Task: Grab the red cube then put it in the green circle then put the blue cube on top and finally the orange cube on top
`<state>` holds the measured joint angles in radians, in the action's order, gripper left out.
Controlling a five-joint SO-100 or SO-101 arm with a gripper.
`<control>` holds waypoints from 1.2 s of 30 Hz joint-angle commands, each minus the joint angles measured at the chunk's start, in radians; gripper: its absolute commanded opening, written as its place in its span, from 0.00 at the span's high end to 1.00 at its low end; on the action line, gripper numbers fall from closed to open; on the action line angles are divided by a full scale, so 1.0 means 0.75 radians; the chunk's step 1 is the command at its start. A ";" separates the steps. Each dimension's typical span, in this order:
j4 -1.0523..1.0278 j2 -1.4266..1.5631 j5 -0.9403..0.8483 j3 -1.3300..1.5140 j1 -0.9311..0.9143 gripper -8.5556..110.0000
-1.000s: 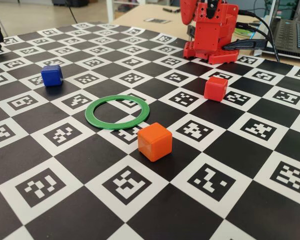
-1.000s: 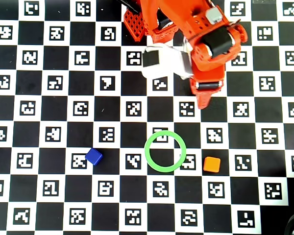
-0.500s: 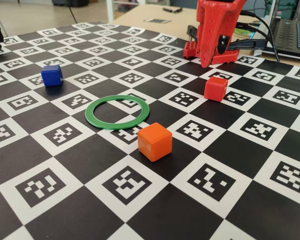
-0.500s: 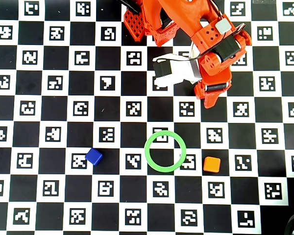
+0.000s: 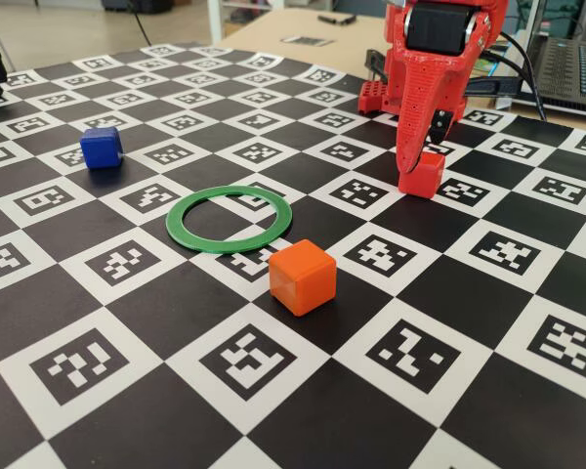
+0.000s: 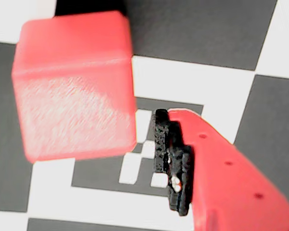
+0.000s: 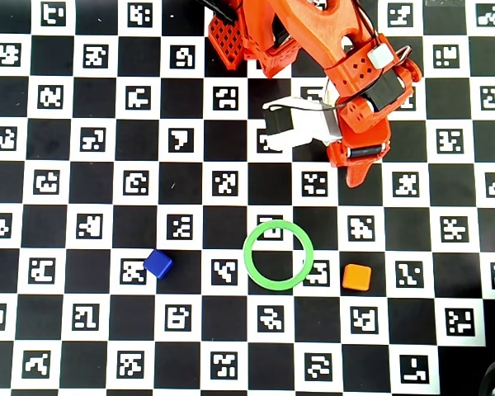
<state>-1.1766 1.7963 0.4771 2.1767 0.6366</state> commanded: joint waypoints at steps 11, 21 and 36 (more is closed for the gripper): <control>0.160 -0.080 -0.010 0.051 0.027 0.61; 0.192 -0.098 -0.027 0.061 0.029 0.63; 0.213 -0.102 -0.037 0.065 0.016 0.84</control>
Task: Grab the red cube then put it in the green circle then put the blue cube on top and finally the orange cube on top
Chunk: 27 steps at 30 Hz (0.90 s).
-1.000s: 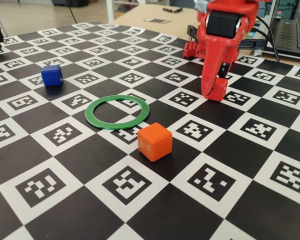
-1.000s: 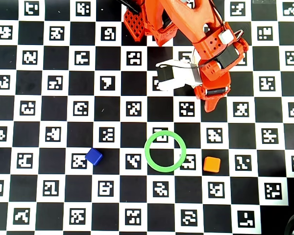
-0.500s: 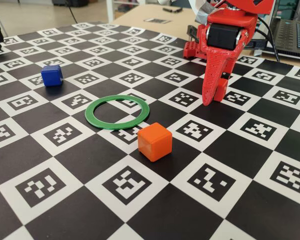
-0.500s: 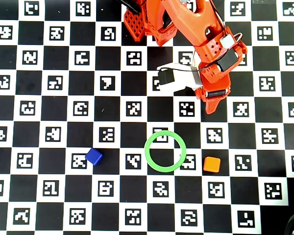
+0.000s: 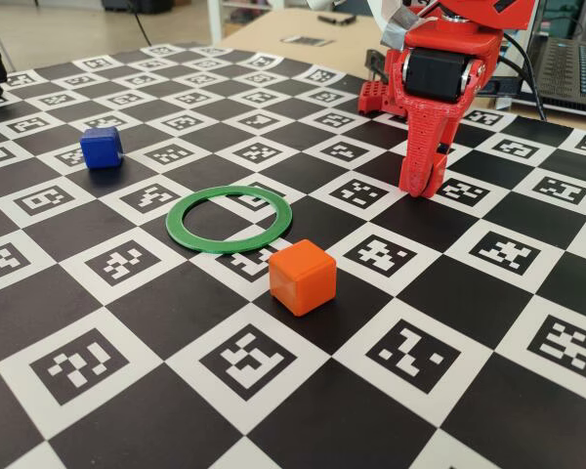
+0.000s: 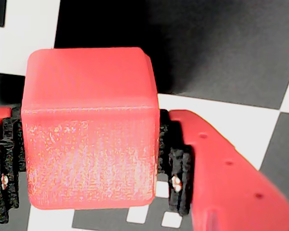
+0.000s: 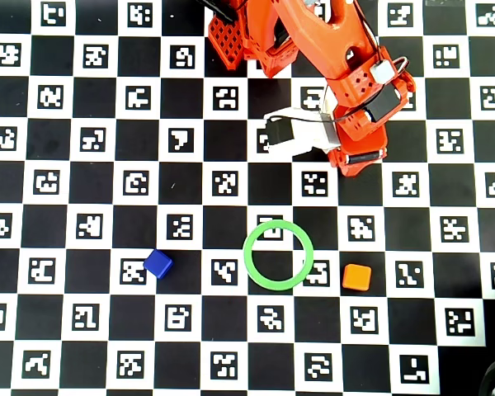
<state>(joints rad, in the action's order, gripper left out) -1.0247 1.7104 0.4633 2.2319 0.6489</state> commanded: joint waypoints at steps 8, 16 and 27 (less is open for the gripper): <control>-0.145 0.059 -0.123 -0.147 -0.074 0.87; -0.460 0.157 -0.395 -0.444 -0.284 0.87; -0.802 0.084 -0.618 -0.922 -0.499 0.88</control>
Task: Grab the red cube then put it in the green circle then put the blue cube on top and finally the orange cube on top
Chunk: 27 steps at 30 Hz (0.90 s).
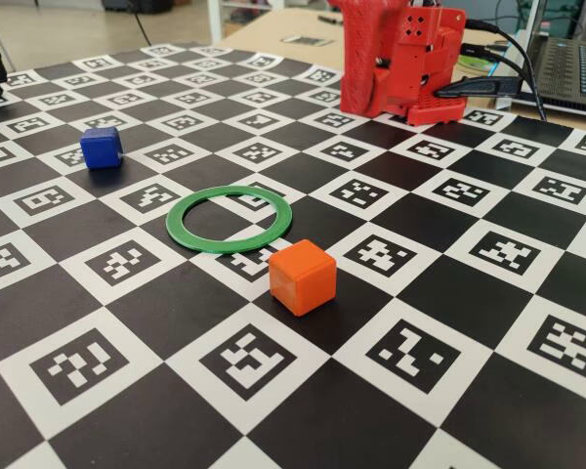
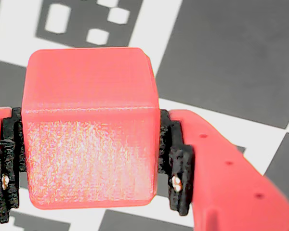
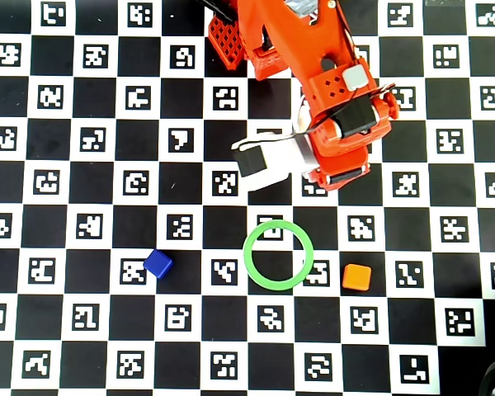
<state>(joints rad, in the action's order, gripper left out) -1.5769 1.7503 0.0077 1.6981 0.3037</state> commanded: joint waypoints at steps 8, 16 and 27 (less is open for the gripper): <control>-0.190 -0.241 0.065 -0.558 -0.102 0.87; -0.151 -0.489 0.088 -0.747 -0.164 0.87; 0.133 -0.616 0.106 -0.601 -0.231 0.87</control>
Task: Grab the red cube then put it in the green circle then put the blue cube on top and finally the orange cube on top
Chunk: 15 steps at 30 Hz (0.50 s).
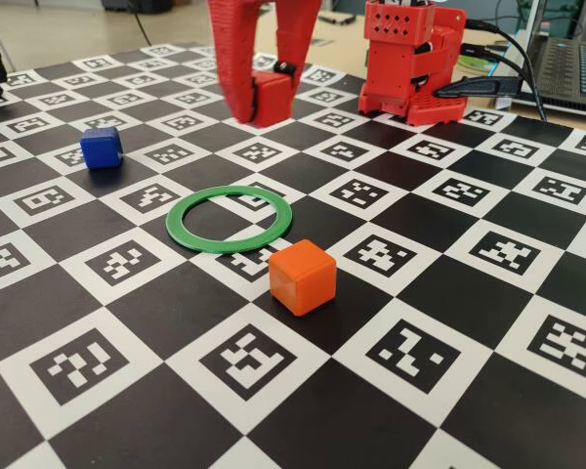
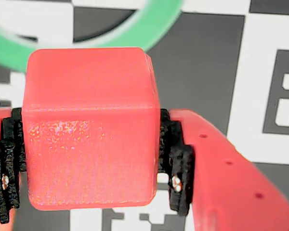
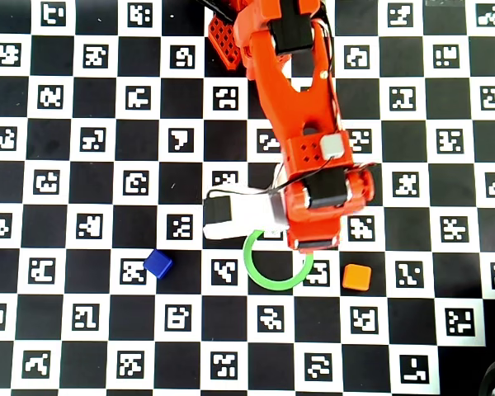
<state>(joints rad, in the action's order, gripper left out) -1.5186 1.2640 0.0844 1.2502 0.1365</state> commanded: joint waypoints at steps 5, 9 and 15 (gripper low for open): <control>0.133 -0.031 -0.002 0.014 -0.012 0.87; 0.162 -0.082 -0.012 0.014 -0.014 0.87; 0.221 -0.160 -0.020 0.031 -0.029 0.87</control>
<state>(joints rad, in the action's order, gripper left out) -1.3714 1.1229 0.0813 1.2855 0.1365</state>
